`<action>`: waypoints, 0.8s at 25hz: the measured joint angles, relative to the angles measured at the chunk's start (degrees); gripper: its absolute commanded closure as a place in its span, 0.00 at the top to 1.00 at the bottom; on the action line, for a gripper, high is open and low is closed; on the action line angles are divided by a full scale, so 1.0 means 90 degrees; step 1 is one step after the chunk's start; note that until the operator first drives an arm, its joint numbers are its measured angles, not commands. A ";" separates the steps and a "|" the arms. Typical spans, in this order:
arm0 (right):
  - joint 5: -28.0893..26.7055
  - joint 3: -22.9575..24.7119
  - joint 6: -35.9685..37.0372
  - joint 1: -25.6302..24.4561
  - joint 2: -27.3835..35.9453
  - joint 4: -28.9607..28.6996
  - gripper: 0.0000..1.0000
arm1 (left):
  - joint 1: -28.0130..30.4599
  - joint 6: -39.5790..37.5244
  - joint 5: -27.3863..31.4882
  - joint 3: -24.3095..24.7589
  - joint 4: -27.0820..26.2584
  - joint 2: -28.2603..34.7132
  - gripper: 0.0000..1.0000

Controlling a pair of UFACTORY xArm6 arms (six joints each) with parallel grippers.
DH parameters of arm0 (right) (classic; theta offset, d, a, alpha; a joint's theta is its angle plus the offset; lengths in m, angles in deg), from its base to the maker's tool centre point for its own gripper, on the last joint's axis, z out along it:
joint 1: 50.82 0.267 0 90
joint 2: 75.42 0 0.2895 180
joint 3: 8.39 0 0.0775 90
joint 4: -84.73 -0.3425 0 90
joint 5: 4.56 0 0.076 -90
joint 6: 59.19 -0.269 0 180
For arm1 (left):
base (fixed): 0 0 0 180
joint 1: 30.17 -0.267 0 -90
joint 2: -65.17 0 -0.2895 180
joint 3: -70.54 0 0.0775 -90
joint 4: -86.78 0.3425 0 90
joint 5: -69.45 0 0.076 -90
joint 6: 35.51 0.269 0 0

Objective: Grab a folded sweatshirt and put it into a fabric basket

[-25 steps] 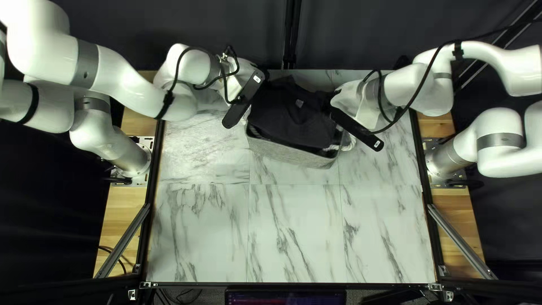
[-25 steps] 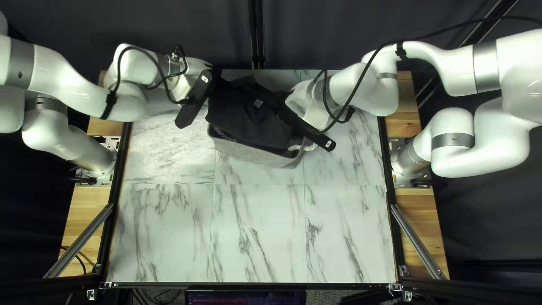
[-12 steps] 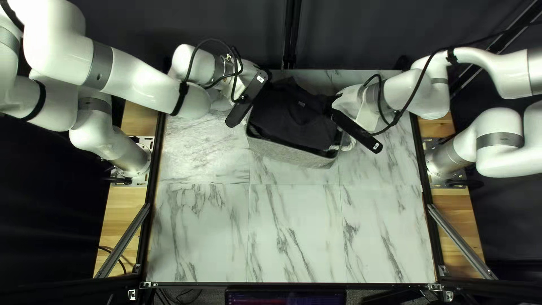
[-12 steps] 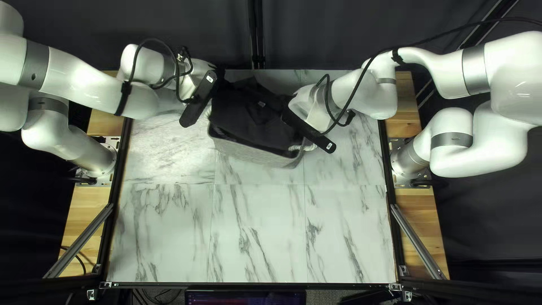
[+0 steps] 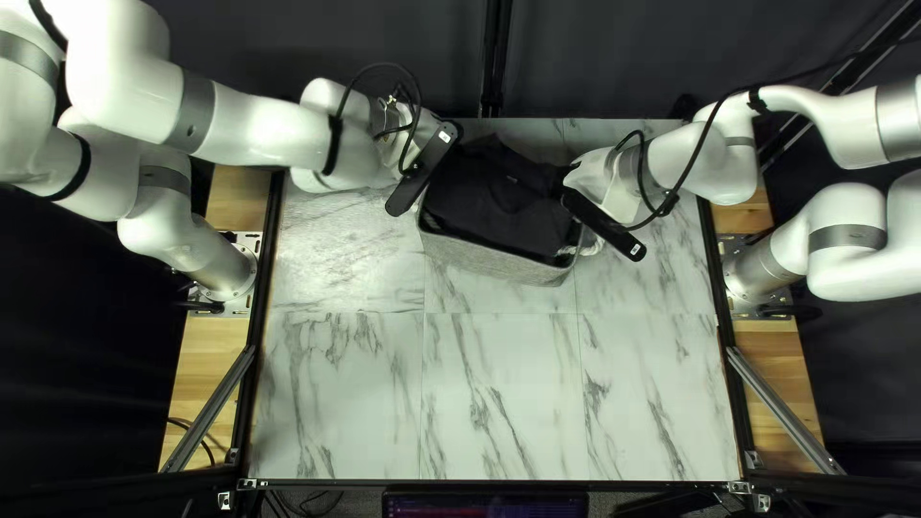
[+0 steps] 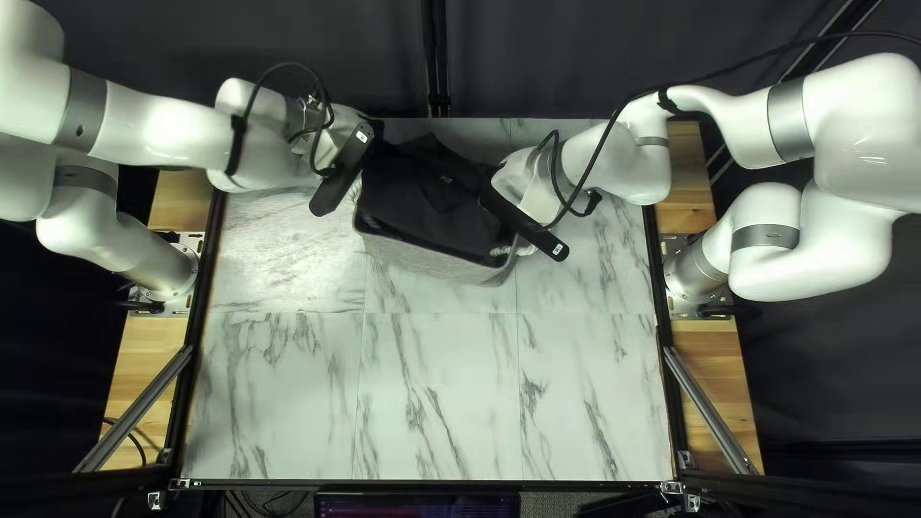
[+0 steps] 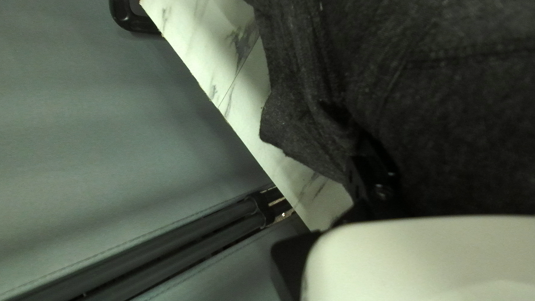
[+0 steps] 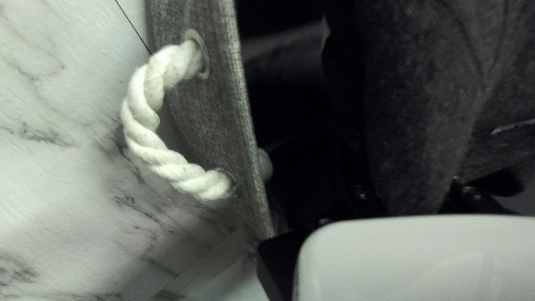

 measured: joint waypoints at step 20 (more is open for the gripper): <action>0.0262 -0.0081 -0.0776 -0.0120 -0.0350 0.0707 0.00 | -0.0631 -0.5736 0.0095 0.1378 0.6533 0.1254 1.00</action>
